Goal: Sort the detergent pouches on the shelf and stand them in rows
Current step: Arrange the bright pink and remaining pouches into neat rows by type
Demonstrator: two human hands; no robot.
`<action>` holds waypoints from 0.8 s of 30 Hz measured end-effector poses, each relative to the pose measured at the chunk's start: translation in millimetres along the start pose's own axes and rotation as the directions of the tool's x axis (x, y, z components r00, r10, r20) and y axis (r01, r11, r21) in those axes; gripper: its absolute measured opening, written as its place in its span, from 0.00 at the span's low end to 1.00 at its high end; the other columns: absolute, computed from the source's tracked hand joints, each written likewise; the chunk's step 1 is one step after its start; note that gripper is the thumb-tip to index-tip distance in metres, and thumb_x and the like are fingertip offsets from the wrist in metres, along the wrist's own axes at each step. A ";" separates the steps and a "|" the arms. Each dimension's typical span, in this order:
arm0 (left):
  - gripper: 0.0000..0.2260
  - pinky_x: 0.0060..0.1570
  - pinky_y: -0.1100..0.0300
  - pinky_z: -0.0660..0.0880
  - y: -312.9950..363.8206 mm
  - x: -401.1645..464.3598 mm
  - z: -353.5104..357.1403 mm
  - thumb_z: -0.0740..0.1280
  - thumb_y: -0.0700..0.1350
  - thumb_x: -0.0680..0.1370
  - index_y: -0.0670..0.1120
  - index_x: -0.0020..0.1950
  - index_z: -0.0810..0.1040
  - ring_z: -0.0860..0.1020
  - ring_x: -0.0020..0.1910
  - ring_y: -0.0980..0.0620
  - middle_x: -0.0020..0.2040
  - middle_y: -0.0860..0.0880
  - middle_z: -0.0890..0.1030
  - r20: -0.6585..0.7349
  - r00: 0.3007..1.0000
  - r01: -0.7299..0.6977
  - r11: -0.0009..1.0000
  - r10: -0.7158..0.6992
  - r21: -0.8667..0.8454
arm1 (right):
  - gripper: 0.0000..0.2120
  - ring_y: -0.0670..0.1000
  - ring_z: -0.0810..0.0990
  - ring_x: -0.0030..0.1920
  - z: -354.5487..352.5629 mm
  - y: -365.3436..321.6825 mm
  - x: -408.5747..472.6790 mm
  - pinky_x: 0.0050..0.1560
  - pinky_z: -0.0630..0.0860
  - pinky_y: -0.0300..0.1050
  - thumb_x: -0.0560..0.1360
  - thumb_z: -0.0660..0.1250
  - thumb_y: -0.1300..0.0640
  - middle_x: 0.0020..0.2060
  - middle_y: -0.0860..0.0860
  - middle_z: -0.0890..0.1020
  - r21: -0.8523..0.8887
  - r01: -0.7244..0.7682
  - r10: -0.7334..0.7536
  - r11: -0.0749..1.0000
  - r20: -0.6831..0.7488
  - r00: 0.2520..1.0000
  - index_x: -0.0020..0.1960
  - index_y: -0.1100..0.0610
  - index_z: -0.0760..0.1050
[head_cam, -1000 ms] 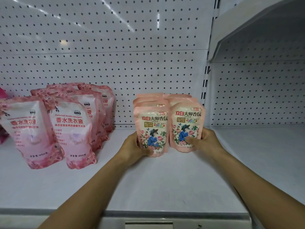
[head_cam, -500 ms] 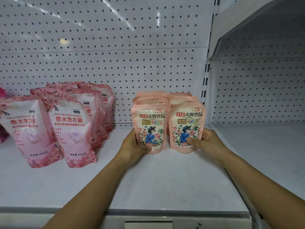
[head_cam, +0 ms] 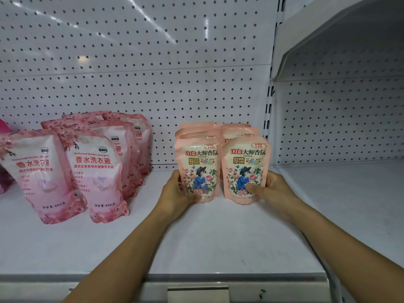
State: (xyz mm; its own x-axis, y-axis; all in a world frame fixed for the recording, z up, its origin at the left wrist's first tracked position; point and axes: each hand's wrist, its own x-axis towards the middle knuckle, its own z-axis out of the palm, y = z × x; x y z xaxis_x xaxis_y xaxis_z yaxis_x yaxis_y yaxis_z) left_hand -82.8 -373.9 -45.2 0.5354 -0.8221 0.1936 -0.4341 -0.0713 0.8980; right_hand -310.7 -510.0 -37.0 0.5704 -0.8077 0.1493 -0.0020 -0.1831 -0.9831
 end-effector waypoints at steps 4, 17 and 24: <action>0.27 0.39 0.73 0.75 1.5 -4.9 -1.1 0.79 0.37 0.68 0.49 0.62 0.72 0.79 0.49 0.63 0.54 0.56 0.81 -0.017 1.000 -0.013 1.000 0.014 0.028 | 0.21 0.47 0.85 0.51 -0.2 -1.5 -6.0 0.49 0.81 0.42 0.71 0.73 0.68 0.52 0.48 0.85 -0.015 0.023 -0.023 1.000 -0.015 1.000 0.60 0.55 0.76; 0.39 0.66 0.53 0.70 24.7 -48.5 -19.0 0.76 0.50 0.72 0.47 0.77 0.58 0.71 0.68 0.47 0.70 0.46 0.71 -0.023 0.990 0.141 0.981 -0.139 0.136 | 0.36 0.51 0.76 0.62 -2.9 -5.2 -35.4 0.61 0.74 0.50 0.70 0.76 0.60 0.62 0.51 0.75 -0.158 -0.051 0.022 0.986 -0.184 0.983 0.72 0.55 0.62; 0.23 0.61 0.65 0.66 14.4 -140.2 -39.3 0.73 0.49 0.75 0.52 0.68 0.71 0.73 0.63 0.58 0.65 0.56 0.75 -0.129 0.984 -0.084 0.954 0.126 0.288 | 0.29 0.49 0.72 0.60 10.5 -13.9 -83.6 0.59 0.69 0.45 0.75 0.71 0.58 0.63 0.52 0.73 -0.283 0.065 -0.148 0.957 -0.279 0.949 0.71 0.56 0.62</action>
State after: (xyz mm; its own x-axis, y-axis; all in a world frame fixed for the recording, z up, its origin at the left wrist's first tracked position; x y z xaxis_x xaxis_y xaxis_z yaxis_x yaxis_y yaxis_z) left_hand -135.7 -237.5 -43.9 0.5657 -0.7447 0.3542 -0.6680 -0.1620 0.7263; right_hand -349.7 -434.0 -36.9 0.3120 -0.8958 0.3165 -0.1974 -0.3870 -0.9007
